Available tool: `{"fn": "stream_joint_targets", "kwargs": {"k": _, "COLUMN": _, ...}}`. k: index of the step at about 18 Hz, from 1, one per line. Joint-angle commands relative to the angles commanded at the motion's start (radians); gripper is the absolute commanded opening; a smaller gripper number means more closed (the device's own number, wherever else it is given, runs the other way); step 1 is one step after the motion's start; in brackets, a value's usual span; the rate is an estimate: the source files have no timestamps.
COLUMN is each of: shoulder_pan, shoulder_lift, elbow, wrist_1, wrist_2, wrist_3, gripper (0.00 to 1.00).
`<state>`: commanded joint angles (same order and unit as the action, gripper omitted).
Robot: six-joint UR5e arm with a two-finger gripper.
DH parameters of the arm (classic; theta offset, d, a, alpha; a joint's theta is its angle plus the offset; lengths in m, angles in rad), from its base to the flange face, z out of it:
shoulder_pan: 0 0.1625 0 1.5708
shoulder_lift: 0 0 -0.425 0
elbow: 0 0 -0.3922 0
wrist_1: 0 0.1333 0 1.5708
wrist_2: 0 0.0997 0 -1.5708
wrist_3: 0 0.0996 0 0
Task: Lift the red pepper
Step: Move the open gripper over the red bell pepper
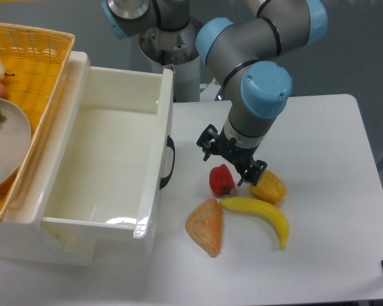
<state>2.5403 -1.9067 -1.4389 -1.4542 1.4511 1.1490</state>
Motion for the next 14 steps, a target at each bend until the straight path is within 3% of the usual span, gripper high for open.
{"fn": "stream_joint_targets", "kwargs": {"k": 9, "shoulder_pan": 0.04, "shoulder_lift": 0.003, "elbow": -0.075, "wrist_1": 0.006, "wrist_2": 0.02, "wrist_3": -0.009, "gripper": 1.0}}
{"fn": "stream_joint_targets", "kwargs": {"k": 14, "shoulder_pan": 0.058, "shoulder_lift": 0.005, "elbow": -0.147, "wrist_1": 0.078, "wrist_2": 0.018, "wrist_3": -0.055, "gripper": 1.0}}
